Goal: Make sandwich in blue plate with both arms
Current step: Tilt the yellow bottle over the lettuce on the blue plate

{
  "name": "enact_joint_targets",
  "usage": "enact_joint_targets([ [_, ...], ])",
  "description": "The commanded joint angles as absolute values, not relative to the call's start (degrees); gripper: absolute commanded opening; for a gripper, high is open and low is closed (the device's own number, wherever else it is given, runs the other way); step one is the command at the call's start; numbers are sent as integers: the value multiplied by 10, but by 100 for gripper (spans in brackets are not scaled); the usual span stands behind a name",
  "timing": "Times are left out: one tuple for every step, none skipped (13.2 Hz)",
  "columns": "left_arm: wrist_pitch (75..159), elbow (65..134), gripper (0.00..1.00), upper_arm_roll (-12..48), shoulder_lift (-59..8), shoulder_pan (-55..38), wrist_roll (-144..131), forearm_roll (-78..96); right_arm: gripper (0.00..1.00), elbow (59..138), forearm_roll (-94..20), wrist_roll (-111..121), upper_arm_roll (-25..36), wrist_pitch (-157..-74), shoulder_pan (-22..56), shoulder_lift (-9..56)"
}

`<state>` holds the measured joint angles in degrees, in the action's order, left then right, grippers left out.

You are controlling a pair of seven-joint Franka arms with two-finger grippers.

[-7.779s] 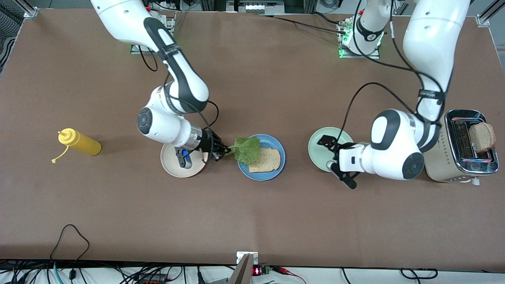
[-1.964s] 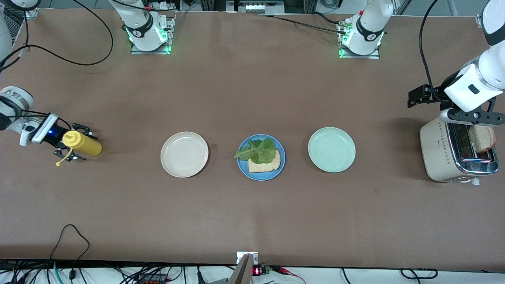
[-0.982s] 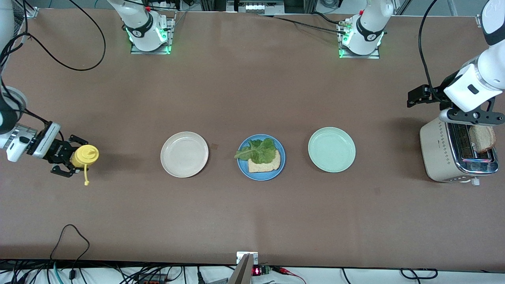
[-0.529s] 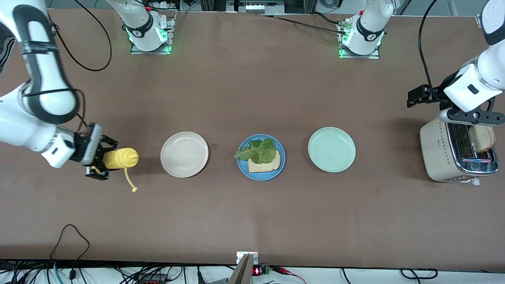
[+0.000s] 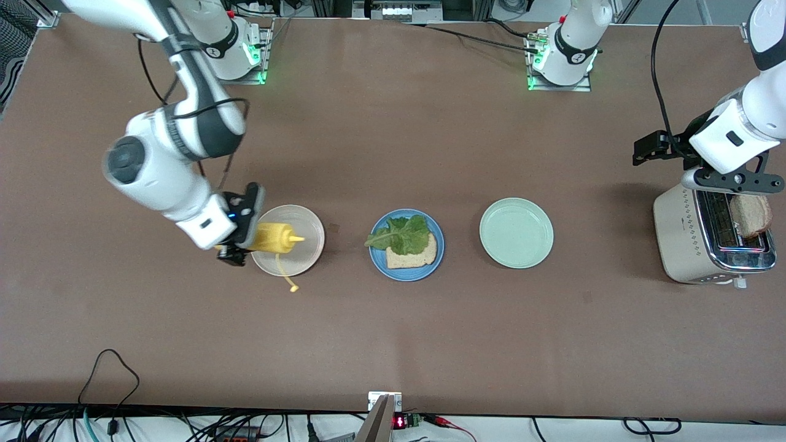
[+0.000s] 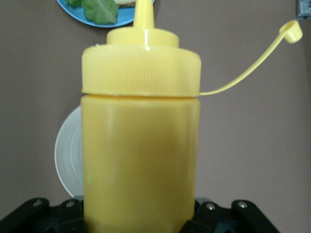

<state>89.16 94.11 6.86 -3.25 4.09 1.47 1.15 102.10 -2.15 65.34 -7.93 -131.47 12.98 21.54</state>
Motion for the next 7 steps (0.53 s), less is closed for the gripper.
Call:
enact_joint_targets([
  [880, 933, 100, 69, -30, 41, 11, 18, 0, 1029, 60, 521, -65, -1321, 199, 210],
  [880, 933, 100, 69, -30, 41, 11, 18, 0, 1025, 77, 483, -64, -1321, 219, 218],
  [880, 933, 100, 69, -30, 41, 11, 18, 0, 1020, 89, 463, -63, -1321, 237, 228],
  [880, 933, 100, 69, -30, 41, 11, 18, 0, 1013, 95, 449, -56, -1321, 263, 236],
  [880, 933, 100, 69, -30, 41, 11, 18, 0, 1006, 95, 438, -35, -1321, 296, 245],
  [880, 933, 100, 69, -30, 41, 11, 18, 0, 996, 95, 421, -1, -1320, 341, 257],
  [880, 933, 100, 69, -30, 41, 11, 18, 0, 987, 94, 408, 28, -1321, 379, 270],
])
